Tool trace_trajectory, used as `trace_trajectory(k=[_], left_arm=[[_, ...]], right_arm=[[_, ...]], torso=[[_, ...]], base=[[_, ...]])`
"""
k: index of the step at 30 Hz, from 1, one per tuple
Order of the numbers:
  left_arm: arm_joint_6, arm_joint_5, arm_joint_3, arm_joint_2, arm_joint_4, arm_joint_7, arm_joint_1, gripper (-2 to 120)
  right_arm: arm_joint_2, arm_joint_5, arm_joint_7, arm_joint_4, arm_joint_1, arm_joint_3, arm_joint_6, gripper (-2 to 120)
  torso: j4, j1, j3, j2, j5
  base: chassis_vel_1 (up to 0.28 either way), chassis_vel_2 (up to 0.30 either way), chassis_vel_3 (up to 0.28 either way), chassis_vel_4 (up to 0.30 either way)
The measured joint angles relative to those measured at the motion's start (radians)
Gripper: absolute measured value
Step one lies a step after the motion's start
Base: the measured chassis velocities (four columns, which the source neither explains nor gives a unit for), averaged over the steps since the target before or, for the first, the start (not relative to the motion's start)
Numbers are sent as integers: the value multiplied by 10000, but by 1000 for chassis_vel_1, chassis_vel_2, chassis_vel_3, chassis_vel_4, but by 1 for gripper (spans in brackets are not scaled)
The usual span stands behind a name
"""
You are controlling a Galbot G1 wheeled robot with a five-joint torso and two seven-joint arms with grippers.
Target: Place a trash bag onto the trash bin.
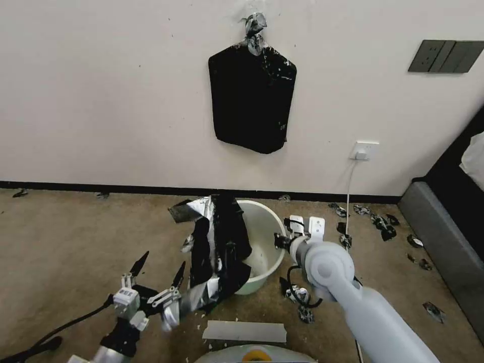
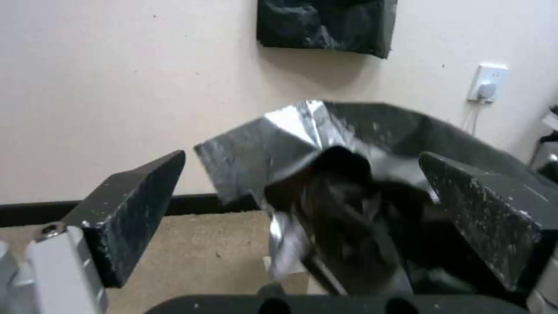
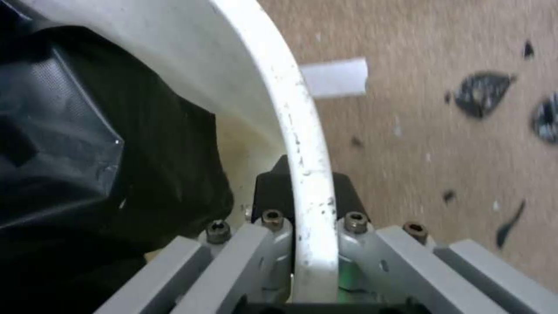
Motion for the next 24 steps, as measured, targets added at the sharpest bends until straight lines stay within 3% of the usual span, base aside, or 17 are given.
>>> trace_trajectory(k=[15, 24], left_arm=[[31, 201, 140, -130, 33, -11, -157, 100], [76, 266, 190, -102, 107, -13, -244, 100]], right_arm=[[216, -304, 116, 109, -496, 19, -62, 4], [215, -446, 8, 74, -474, 6, -64, 34]], torso=[[0, 0, 0, 0, 0], [1, 0, 0, 0, 1]], base=[[0, 0, 0, 0], [0, 0, 0, 0]])
